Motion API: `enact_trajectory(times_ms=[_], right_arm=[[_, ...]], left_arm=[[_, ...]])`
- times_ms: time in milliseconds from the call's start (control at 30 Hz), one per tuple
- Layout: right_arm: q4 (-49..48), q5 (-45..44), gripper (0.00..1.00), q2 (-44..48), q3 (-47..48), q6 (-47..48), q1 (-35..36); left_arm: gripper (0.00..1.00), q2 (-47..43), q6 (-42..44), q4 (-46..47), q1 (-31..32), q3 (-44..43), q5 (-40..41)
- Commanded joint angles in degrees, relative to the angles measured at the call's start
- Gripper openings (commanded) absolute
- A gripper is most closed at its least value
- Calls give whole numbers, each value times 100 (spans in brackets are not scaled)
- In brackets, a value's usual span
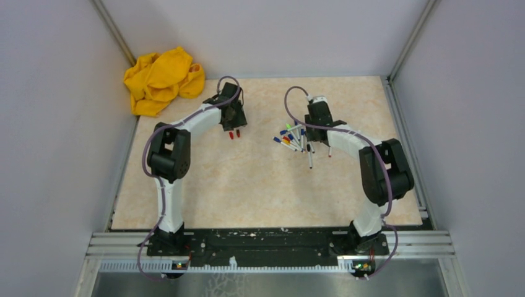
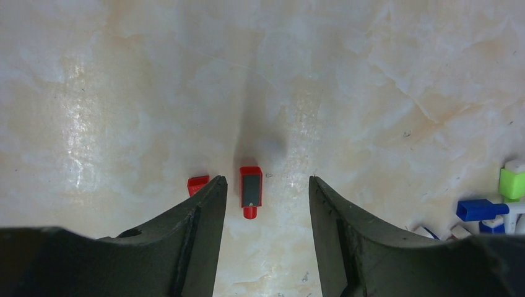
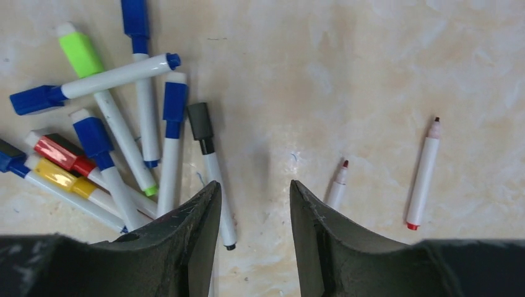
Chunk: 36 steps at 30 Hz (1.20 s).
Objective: Open the pen caps
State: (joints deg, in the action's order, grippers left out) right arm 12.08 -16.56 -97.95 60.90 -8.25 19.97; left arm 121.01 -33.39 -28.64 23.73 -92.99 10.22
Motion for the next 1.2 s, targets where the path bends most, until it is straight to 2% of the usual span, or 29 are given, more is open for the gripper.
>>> enact_trajectory(times_ms=[0, 200, 600, 667, 800, 967, 1067, 1167], right_arm=[[19, 274, 45, -233, 519, 113, 103], [131, 462, 45, -584, 759, 113, 113], [123, 572, 42, -986, 774, 91, 104], [122, 579, 37, -1012, 744, 79, 100], [138, 592, 17, -1062, 700, 23, 63], [32, 525, 6, -889, 602, -10, 51], [-120, 485, 3, -677, 510, 17, 51], [-330, 444, 0, -417, 402, 147, 53]], left_arm=[[59, -255, 7, 92, -8, -193, -176], [67, -411, 35, 287, -16, -105, -462], [68, -576, -1, 518, -26, -12, -717], [68, -582, -9, 559, -36, 13, -736], [68, -582, -25, 600, -51, 55, -824], [68, -589, -53, 647, -77, 97, -895], [68, -587, -71, 704, -79, 75, -993], [68, -593, -125, 862, -79, 70, -1468]])
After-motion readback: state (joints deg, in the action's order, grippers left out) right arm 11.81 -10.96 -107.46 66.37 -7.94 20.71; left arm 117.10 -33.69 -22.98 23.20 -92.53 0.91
